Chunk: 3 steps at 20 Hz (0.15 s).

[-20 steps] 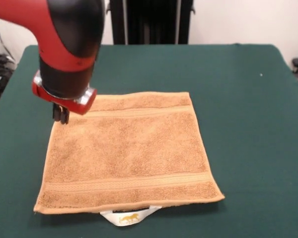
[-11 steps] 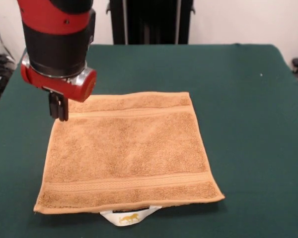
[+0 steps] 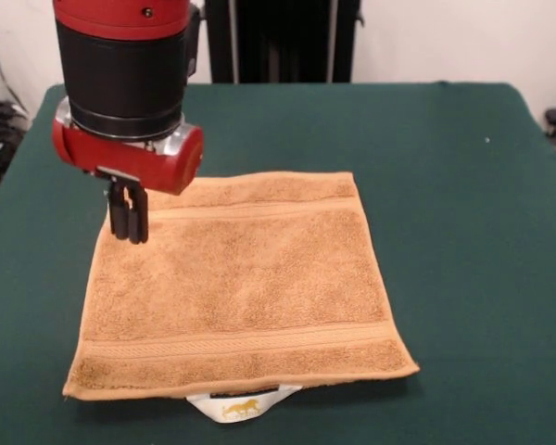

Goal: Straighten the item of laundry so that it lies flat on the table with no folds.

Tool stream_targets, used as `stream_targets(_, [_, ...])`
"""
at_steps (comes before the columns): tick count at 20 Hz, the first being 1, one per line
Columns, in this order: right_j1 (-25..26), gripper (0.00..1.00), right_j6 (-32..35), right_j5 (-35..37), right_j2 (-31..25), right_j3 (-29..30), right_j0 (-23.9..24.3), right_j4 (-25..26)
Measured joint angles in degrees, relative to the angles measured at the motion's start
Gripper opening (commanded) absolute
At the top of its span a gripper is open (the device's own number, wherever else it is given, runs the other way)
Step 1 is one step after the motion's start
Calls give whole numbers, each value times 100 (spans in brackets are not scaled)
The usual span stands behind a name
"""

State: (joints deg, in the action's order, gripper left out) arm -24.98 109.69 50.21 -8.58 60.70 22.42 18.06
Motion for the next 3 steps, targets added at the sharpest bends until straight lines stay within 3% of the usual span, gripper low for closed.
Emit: stream_targets(3, [1,0,0,-143,-33,24,12,11])
